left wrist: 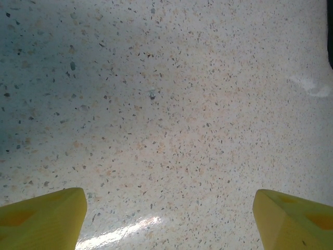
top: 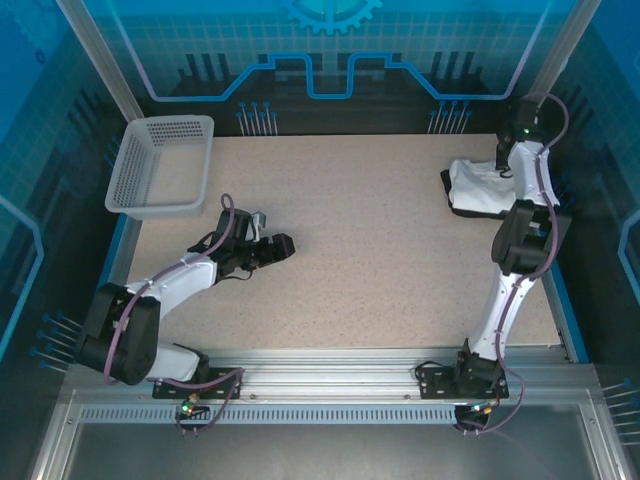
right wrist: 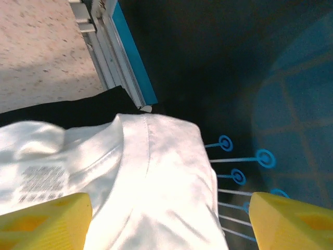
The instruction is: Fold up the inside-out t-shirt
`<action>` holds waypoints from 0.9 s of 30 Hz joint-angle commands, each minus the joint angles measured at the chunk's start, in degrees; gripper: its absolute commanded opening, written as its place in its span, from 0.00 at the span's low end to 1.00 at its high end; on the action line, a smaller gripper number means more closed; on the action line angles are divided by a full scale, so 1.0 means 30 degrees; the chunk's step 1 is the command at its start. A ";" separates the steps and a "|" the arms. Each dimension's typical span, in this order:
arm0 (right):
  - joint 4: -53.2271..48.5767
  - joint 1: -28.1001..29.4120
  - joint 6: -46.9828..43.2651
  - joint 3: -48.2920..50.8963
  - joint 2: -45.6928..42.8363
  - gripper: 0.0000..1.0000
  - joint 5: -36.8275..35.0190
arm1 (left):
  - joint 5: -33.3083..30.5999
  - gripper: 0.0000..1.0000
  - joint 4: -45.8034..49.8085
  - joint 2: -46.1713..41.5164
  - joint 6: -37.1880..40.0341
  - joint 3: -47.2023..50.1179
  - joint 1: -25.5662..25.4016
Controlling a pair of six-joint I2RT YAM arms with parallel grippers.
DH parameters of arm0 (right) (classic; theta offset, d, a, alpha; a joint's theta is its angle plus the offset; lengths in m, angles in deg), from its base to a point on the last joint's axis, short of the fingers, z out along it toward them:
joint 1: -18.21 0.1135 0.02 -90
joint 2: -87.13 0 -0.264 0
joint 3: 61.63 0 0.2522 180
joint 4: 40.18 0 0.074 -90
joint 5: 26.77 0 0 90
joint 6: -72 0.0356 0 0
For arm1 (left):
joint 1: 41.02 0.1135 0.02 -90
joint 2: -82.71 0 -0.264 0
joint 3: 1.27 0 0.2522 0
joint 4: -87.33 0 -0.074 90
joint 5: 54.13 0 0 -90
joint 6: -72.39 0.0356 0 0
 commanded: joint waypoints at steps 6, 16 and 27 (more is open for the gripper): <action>0.1096 0.2802 0.1884 0.5976 -0.7549 0.81 0.2767 | -0.1143 0.87 0.0544 -0.2889 0.0763 0.0198 -0.0040; 0.6488 0.9310 0.2783 1.9010 -1.9164 1.00 0.2788 | -0.9660 0.99 0.0537 -0.9183 0.3218 0.2420 0.0193; 1.7692 0.9237 0.2063 3.0295 -2.2402 1.00 0.2580 | -1.6461 0.99 -0.7989 -0.8551 0.8012 0.6376 0.0469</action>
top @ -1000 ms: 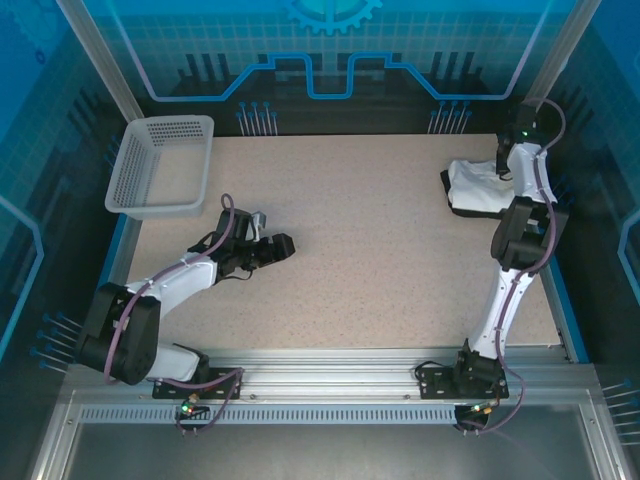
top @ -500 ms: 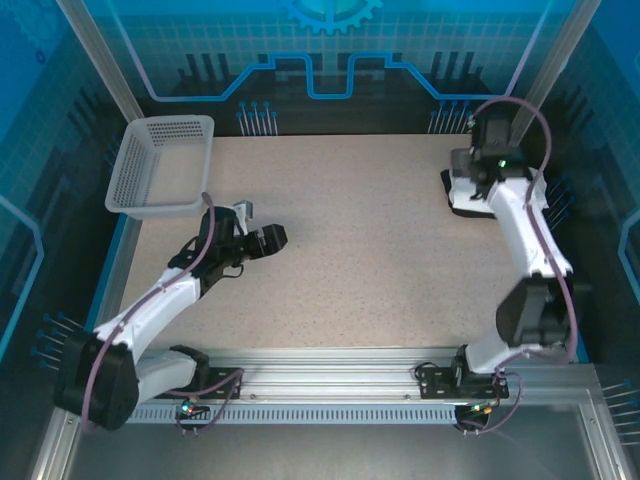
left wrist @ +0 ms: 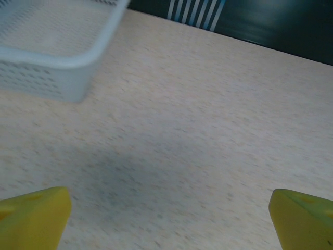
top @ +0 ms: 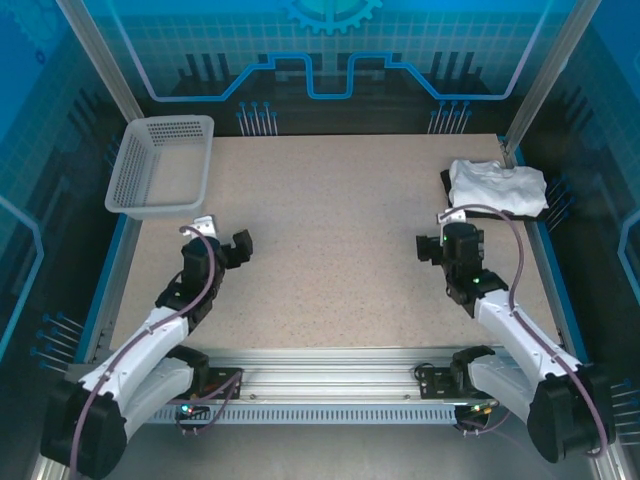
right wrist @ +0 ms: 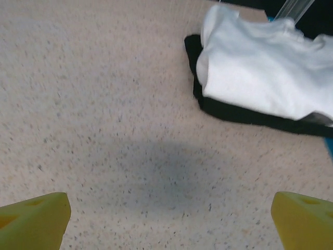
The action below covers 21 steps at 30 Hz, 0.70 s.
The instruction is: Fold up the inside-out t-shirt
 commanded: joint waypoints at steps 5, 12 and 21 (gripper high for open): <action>0.8303 -0.1081 0.0274 0.2254 0.2927 1.00 -0.0186 | -0.1044 0.99 -1.0255 0.5220 0.4669 0.1718 0.1601; 1.2060 -0.1885 0.0032 0.2702 0.5105 1.00 0.2271 | 0.0650 0.99 -1.6560 1.0603 0.6243 0.1801 0.2467; 1.7234 -0.2873 -0.0440 0.3081 0.8599 1.00 0.4517 | 0.3725 0.99 -1.7206 1.2871 0.6184 0.1148 0.3491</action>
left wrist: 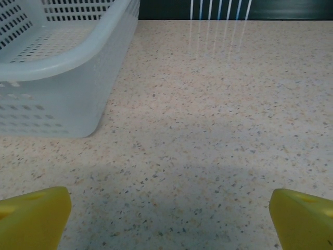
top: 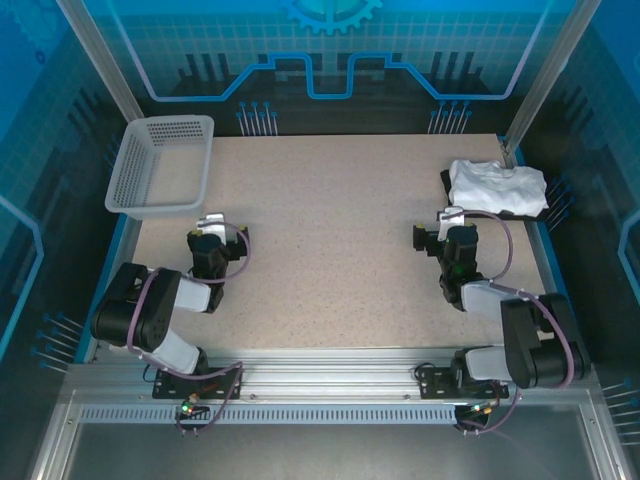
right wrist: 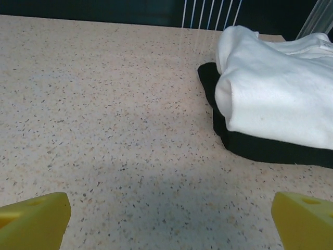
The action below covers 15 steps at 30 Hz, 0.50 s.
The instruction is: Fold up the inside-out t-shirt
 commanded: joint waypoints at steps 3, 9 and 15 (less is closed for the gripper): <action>0.3569 -0.0381 -0.0339 -0.0026 0.2684 1.00 0.1140 | 0.2025 0.99 0.0233 -0.0112 0.0141 -0.0954 0.0662; 0.2129 -0.0325 -0.0280 -0.0834 0.2752 1.00 0.1080 | 0.2159 0.99 0.0704 -0.0110 -0.0178 -0.1163 0.0924; 0.2014 -0.0186 -0.0357 -0.0917 0.2756 1.00 0.0715 | 0.2181 0.99 0.0706 -0.0117 -0.0174 -0.1163 0.0924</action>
